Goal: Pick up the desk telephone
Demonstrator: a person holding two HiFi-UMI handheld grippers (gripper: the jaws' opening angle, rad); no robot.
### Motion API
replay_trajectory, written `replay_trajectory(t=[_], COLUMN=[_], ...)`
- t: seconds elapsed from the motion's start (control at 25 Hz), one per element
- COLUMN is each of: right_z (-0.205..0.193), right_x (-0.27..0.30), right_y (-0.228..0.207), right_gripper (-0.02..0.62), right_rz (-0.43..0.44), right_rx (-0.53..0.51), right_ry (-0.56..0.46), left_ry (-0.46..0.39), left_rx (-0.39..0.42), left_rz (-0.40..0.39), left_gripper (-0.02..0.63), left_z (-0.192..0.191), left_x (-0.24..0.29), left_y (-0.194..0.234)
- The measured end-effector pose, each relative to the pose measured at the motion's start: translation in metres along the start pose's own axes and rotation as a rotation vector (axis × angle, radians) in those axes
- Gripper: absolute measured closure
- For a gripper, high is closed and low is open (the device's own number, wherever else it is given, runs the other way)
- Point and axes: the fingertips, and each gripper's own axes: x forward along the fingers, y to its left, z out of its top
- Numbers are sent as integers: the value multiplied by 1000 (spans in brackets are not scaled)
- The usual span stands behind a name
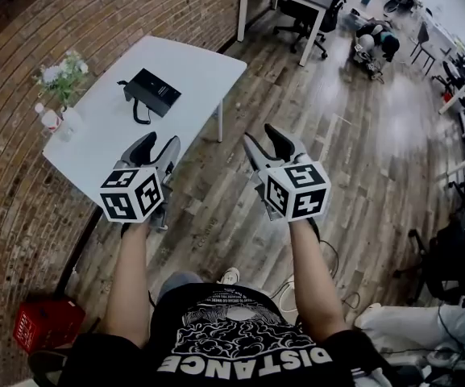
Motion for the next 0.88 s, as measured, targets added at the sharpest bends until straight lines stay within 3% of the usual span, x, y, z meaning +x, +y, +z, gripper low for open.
replay_trajectory(t=[0.48,0.88], right_z=[0,12], right_x=[55,156], right_y=[-36,-66], right_gripper=[349,342], right_rz=[53,123], right_rx=[7,-24], right_ry=[7,40], left_ry=[-1,2], left_rx=[-8,-52], left_rz=[53,131], left_gripper=[333,330], left_z=[7,20], left_x=[56,124], left_y=[26,92])
